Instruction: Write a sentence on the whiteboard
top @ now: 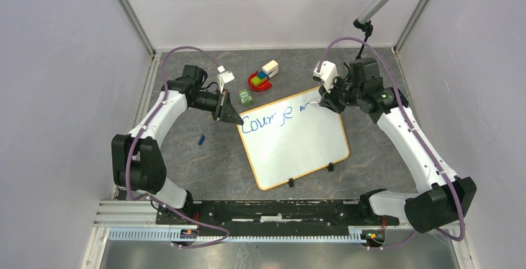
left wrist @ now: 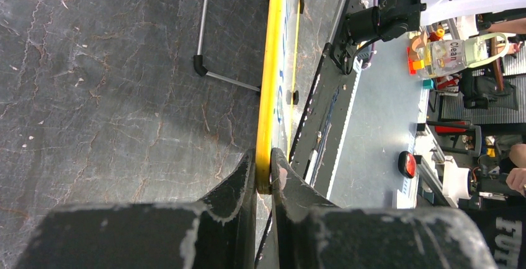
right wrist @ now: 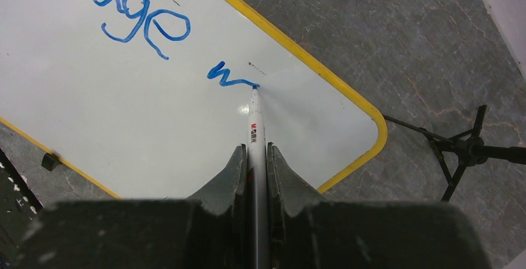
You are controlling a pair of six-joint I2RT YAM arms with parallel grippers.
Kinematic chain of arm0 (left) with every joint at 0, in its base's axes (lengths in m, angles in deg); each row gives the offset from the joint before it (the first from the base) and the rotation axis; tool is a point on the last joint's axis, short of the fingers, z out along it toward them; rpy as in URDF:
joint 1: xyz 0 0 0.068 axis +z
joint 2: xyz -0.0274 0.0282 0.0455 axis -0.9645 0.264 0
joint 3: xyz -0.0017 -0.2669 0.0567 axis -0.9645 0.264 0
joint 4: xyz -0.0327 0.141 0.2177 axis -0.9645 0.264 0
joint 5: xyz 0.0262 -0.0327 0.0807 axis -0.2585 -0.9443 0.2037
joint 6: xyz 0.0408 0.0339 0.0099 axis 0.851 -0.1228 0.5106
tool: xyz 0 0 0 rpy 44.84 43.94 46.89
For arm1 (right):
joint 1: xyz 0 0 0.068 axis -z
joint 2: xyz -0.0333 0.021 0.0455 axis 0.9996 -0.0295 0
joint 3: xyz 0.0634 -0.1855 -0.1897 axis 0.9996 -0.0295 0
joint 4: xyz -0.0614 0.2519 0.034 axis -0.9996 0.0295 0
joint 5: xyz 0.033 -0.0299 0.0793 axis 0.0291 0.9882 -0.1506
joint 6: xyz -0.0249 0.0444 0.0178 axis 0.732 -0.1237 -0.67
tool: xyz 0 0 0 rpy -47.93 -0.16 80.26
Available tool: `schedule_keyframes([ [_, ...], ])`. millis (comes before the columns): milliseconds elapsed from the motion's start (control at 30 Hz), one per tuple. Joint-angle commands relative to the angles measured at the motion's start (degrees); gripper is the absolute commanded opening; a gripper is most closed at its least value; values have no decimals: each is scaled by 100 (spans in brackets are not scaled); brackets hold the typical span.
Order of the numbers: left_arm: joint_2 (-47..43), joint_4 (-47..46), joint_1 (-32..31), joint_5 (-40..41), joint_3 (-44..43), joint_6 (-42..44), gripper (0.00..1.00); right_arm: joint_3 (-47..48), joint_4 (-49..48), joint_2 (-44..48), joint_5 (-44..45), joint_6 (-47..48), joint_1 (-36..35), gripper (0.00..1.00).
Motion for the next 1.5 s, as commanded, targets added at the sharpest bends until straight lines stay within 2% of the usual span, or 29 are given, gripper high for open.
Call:
schedule_keyframes([
  [0,27,-47,-52,133,-100,105,2,-65,-255,-57,10,28,-13,0],
  [400,57,-47,-53,144,-108,109,2,-89,-201,23,271,156,104,0],
  [900,56,-47,-52,126,-117,105,2,-303,-43,79,-115,145,102,0],
  [1133,37,-47,-54,136,-108,101,2,-552,15,235,-35,254,102,0],
  [1467,40,-47,-52,116,-117,96,2,188,168,71,83,248,104,0],
])
